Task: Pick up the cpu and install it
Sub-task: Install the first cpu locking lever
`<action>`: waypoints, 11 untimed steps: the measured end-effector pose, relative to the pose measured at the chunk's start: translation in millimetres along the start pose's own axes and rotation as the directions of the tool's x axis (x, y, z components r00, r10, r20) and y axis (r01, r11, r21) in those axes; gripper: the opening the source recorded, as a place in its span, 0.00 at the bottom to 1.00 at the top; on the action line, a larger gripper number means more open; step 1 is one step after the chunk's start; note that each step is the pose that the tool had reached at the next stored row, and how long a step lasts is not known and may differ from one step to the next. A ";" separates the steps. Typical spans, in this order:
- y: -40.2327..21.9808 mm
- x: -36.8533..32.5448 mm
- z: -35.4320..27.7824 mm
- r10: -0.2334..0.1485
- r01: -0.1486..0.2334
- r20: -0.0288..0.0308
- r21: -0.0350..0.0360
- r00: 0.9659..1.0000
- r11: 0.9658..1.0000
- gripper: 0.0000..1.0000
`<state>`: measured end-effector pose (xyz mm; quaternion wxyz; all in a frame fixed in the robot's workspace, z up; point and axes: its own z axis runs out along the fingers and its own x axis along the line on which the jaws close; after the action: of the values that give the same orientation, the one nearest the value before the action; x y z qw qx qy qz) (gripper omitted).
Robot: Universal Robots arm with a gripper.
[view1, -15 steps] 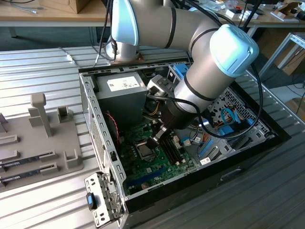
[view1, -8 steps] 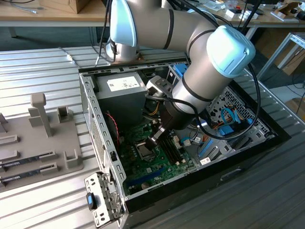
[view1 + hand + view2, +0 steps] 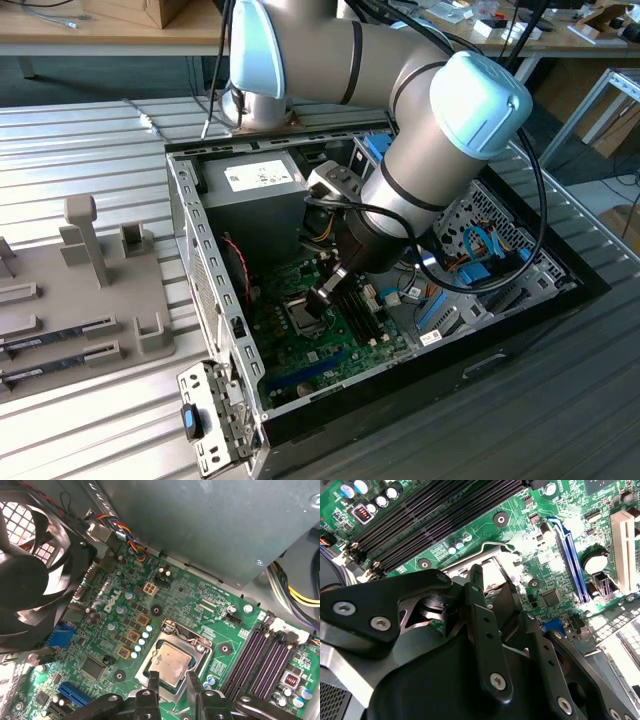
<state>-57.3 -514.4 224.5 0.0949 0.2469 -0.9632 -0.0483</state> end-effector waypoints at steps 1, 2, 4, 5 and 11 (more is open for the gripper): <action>0.0 0.0 0.0 0.000 0.000 0.000 0.000 1.000 1.000 0.36; 0.0 0.0 0.2 0.000 0.000 0.012 0.007 1.000 1.000 0.36; 0.2 -0.1 0.3 -0.002 0.001 0.049 0.027 0.999 1.000 0.36; 0.2 0.0 0.5 -0.003 0.001 0.065 0.036 0.998 0.999 0.36; 0.0 -0.2 1.8 0.009 -0.011 0.068 0.038 0.998 0.999 0.36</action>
<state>-57.4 -514.3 222.7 0.0576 0.2420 -0.9678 -0.0378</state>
